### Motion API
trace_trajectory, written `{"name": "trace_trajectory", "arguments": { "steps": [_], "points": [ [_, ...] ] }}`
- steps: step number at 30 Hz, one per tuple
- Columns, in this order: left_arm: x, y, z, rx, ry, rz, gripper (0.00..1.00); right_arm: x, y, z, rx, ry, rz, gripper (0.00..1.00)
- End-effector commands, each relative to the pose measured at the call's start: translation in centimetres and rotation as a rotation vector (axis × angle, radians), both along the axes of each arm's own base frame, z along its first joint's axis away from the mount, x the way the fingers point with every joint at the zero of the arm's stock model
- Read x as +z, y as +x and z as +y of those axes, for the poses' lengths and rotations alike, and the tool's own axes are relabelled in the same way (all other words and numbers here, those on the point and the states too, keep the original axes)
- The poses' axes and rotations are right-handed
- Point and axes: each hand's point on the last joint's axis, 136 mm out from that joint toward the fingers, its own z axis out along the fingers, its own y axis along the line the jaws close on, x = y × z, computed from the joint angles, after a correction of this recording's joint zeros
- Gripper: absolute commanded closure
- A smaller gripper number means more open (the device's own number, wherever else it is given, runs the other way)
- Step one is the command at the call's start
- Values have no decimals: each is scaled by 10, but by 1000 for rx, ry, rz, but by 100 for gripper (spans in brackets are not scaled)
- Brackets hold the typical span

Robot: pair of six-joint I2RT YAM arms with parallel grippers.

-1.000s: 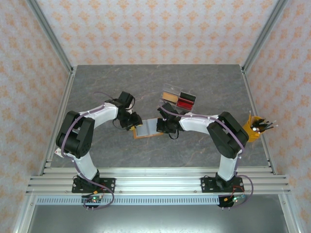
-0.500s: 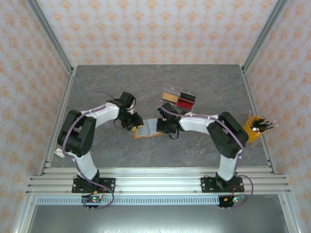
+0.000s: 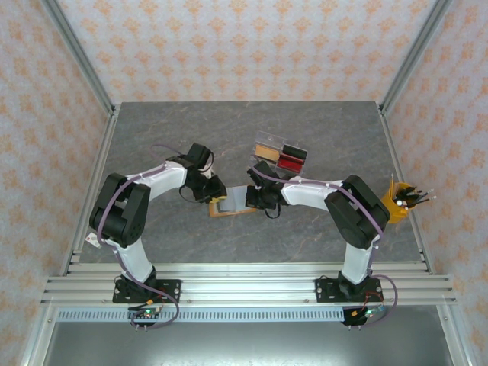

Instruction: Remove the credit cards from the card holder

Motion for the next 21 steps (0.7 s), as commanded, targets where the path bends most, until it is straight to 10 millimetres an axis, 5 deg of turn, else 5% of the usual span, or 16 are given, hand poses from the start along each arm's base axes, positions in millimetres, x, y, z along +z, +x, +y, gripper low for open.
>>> {"name": "trace_trajectory", "arguments": {
  "steps": [1,21],
  "points": [
    [25,3,-18,-34,-106,-70,76,-10,-7,-3,5,-34,40,91],
    [29,2,-44,-59,-152,-73,83,0,-9,10,14,58,39,91]
  ]
}}
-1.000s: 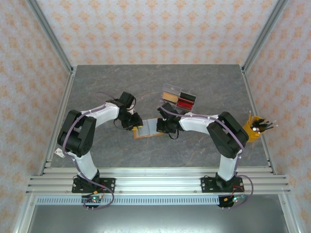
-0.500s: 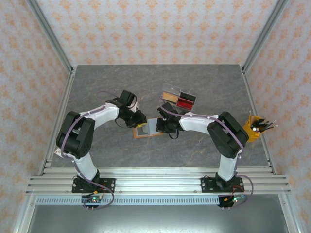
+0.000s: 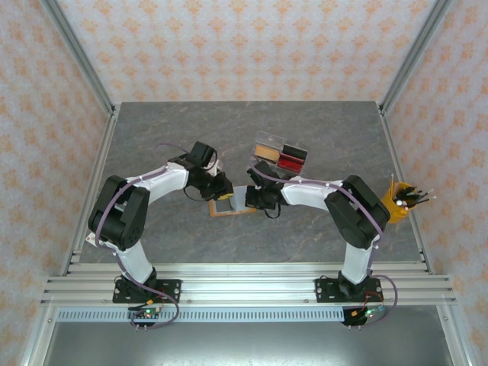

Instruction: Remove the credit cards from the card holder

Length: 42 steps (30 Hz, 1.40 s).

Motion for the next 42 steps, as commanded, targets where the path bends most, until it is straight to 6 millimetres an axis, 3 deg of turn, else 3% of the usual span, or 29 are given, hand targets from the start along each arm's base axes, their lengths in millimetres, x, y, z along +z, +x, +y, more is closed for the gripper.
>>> {"name": "trace_trajectory", "arguments": {
  "steps": [1,10,20,25,29,33,37,42],
  "points": [
    [9,-1,-17,-23,-44,-15,83,-3,-6,7,2,38,29,91],
    [11,1,-22,-18,-48,-10,68,9,-4,-4,-23,16,-16,90],
    [16,3,-28,-23,-66,-16,63,35,3,-23,-91,3,-129,76],
    [20,5,-38,-14,-111,-11,59,47,8,-36,-153,8,-191,74],
    [20,7,-31,7,-66,-16,57,59,10,-47,-190,9,-245,74],
    [35,15,-7,110,-29,-62,56,68,9,-49,-145,-5,-277,75],
    [46,14,17,178,1,-93,58,70,6,-34,-56,19,-256,76],
    [32,5,27,193,29,-68,64,71,7,-9,28,41,-220,81]
  ]
}}
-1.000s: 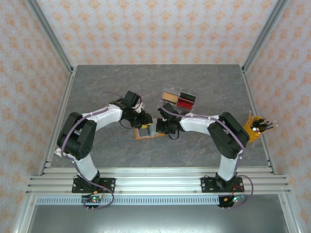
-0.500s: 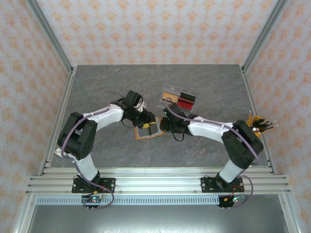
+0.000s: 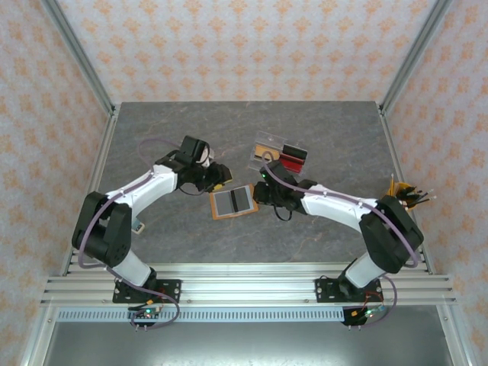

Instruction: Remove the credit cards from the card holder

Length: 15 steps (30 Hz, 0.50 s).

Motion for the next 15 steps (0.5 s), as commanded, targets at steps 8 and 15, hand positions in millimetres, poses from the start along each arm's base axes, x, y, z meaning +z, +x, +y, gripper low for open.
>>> {"name": "trace_trajectory", "arguments": {
  "steps": [8,15],
  "points": [
    [-44,-13,0,23,7,105,73,-17,9,36,85,-79,83,85],
    [-56,-10,-15,-7,-17,130,77,-37,15,30,43,-158,129,87]
  ]
}}
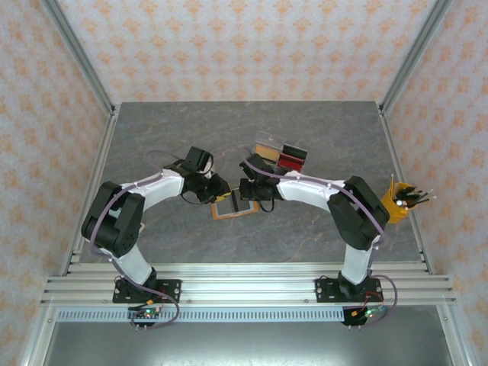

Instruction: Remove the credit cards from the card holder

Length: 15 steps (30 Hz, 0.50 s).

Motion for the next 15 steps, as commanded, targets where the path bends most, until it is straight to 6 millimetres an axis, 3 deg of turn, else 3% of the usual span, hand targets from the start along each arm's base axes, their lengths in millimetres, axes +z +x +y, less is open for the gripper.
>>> {"name": "trace_trajectory", "arguments": {
  "steps": [1,7,15],
  "points": [
    [2,6,-13,-15,-37,-13,78,-6,1,-10,-32,-69,21,87],
    [-3,7,-26,-34,-77,5,77,-17,-2,-15,-46,-96,44,87],
    [-16,5,-21,-49,-25,28,75,-31,-5,-20,-60,-108,79,87]
  ]
}}
